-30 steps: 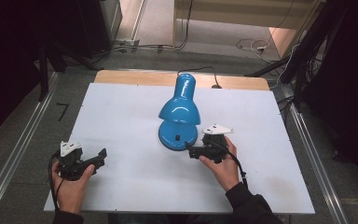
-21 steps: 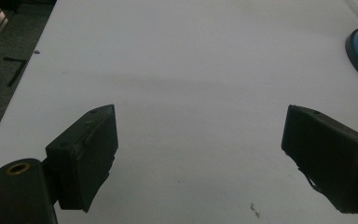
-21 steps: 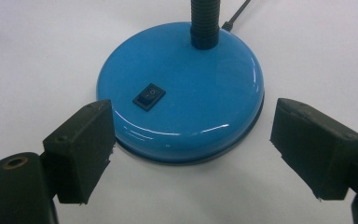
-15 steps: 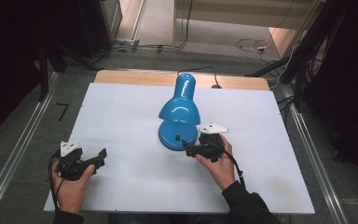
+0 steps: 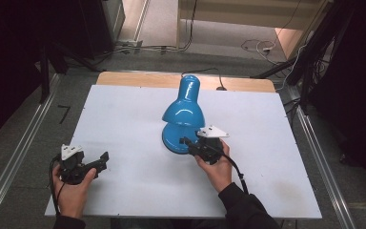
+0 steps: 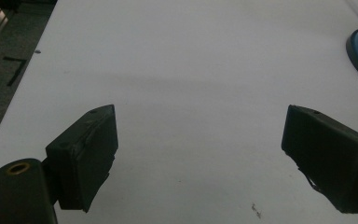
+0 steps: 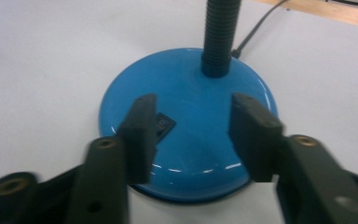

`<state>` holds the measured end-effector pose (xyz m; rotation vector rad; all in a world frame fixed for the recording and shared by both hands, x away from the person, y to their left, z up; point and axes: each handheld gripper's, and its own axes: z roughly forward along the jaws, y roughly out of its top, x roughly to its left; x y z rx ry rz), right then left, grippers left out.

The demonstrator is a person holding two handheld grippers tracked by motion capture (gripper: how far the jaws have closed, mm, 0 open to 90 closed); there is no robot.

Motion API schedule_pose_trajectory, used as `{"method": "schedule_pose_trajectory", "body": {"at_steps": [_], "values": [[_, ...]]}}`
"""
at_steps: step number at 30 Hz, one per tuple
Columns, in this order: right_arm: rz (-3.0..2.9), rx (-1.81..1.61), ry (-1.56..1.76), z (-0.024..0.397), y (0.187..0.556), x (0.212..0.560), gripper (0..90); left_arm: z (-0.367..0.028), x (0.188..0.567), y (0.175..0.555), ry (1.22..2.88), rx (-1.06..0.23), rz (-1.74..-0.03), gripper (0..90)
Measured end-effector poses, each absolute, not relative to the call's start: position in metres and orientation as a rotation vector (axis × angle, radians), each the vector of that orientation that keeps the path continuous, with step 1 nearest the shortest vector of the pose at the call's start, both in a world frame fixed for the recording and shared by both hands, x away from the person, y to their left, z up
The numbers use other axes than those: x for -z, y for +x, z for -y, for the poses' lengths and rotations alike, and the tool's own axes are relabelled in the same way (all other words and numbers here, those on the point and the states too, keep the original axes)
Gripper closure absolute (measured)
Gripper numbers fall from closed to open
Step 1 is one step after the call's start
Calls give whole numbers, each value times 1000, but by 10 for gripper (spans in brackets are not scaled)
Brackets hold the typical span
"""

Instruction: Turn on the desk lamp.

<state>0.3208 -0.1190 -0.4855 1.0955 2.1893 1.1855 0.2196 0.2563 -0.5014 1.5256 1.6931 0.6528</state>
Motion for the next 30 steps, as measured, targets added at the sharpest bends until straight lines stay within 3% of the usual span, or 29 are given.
{"method": "schedule_pose_trajectory", "body": {"at_steps": [3,9,30], "values": [[-2187,-1223,1093,115,321,487,710,-257,502,220,1528,-653,-1695,116],[-2214,-1208,1104,107,324,497,874,-257,501,219,1524,-651,-1693,116],[-2225,-1226,1111,101,328,501,876,-258,502,220,1526,-648,-1691,116]]}}
